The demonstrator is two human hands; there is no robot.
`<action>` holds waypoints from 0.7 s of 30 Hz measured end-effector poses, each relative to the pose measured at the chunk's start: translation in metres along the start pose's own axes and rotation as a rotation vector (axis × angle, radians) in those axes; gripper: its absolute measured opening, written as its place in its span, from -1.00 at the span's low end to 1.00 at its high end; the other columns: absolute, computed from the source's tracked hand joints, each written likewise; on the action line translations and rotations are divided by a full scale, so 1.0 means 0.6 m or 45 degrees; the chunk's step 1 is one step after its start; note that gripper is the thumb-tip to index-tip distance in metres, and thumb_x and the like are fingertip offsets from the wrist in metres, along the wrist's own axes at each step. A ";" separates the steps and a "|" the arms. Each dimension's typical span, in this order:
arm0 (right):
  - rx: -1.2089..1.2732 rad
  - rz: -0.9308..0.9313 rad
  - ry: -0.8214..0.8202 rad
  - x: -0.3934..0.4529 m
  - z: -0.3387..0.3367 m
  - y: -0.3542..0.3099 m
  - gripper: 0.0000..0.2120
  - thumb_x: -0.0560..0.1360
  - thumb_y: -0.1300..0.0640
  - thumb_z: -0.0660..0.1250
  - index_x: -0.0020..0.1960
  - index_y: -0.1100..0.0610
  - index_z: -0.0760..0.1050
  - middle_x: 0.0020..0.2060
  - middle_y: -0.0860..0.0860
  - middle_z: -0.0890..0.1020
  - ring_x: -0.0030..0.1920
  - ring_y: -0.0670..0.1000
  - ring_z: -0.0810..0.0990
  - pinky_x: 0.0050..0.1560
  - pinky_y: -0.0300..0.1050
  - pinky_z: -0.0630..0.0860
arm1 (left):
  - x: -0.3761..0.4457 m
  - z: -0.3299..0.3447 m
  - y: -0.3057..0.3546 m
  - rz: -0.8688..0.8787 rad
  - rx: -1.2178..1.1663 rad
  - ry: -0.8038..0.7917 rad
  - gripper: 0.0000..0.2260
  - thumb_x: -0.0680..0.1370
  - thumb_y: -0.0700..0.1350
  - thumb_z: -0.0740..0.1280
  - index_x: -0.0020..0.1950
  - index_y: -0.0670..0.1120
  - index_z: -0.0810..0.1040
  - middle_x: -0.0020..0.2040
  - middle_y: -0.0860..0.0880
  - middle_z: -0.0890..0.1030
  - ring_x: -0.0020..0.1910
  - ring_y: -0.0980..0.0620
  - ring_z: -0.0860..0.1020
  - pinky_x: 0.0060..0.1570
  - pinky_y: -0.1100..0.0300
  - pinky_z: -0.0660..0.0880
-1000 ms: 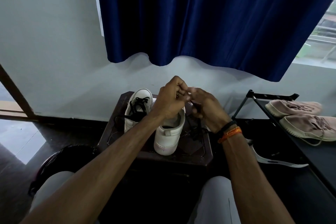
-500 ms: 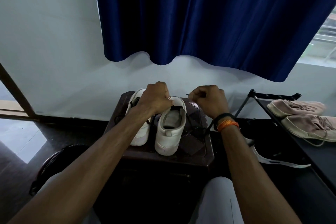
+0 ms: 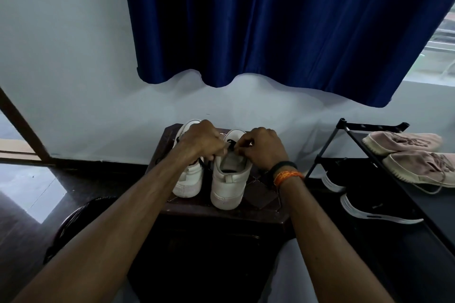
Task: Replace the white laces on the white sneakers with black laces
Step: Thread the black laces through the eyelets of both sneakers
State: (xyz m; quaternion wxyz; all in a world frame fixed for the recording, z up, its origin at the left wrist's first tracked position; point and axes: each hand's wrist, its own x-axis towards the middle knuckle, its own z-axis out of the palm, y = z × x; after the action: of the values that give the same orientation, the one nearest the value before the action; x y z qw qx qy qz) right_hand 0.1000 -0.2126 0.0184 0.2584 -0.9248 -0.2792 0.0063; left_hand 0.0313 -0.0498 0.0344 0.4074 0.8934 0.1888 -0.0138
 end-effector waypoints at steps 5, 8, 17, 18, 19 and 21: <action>0.159 0.009 0.140 -0.013 0.028 -0.003 -0.85 0.39 0.20 0.46 -0.12 0.01 0.74 -0.15 0.03 0.73 -0.08 0.06 0.65 -0.02 -0.03 0.57 | 0.013 -0.001 -0.014 -0.095 -0.313 -0.053 -0.81 0.55 -0.33 0.37 -0.24 -0.15 0.64 -0.33 -0.06 0.67 -0.28 -0.01 0.68 -0.12 0.07 0.68; 0.267 0.040 0.217 -0.015 0.039 -0.004 -0.87 0.40 0.20 0.48 -0.14 0.00 0.75 -0.19 -0.01 0.74 -0.12 0.01 0.65 -0.04 -0.05 0.59 | 0.015 -0.004 -0.019 -0.124 -0.379 -0.074 -0.86 0.56 -0.34 0.36 -0.15 -0.18 0.66 -0.37 -0.03 0.64 -0.38 0.08 0.63 -0.19 0.15 0.67; 0.385 0.009 0.202 -0.023 0.039 -0.010 -0.93 0.41 0.16 0.55 -0.11 0.05 0.77 -0.21 -0.03 0.75 -0.15 -0.07 0.65 -0.14 -0.37 0.47 | 0.011 -0.010 -0.015 -0.184 -0.473 -0.068 -0.82 0.57 -0.37 0.31 -0.16 -0.20 0.64 -0.39 -0.06 0.60 -0.51 0.15 0.58 -0.37 0.22 0.64; 0.380 0.016 0.197 -0.023 0.039 -0.011 -0.93 0.42 0.15 0.54 -0.10 0.04 0.77 -0.21 -0.03 0.75 -0.15 -0.06 0.66 -0.11 -0.30 0.50 | 0.010 -0.010 -0.015 -0.185 -0.479 -0.068 -0.82 0.57 -0.37 0.31 -0.17 -0.20 0.64 -0.42 -0.04 0.59 -0.52 0.15 0.57 -0.38 0.22 0.64; 0.372 0.024 0.198 -0.022 0.038 -0.012 -0.92 0.42 0.14 0.54 -0.10 0.03 0.77 -0.21 -0.03 0.75 -0.14 -0.07 0.66 -0.09 -0.26 0.52 | 0.010 -0.009 -0.015 -0.185 -0.481 -0.068 -0.82 0.57 -0.37 0.31 -0.16 -0.20 0.63 -0.45 -0.02 0.58 -0.54 0.16 0.56 -0.38 0.23 0.63; 0.354 0.044 0.197 -0.021 0.037 -0.014 -0.92 0.42 0.14 0.51 -0.10 0.02 0.76 -0.19 -0.03 0.75 -0.14 -0.08 0.65 -0.07 -0.26 0.52 | 0.009 -0.008 -0.015 -0.178 -0.482 -0.074 -0.85 0.58 -0.37 0.30 -0.11 -0.21 0.62 -0.49 0.01 0.55 -0.55 0.19 0.53 -0.40 0.25 0.62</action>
State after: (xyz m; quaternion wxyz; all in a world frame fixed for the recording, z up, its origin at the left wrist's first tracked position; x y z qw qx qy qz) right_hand 0.0815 -0.2030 0.0015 0.4046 -0.8825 -0.2388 -0.0219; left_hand 0.0325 -0.0392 0.0300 0.5715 0.7847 0.2377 -0.0322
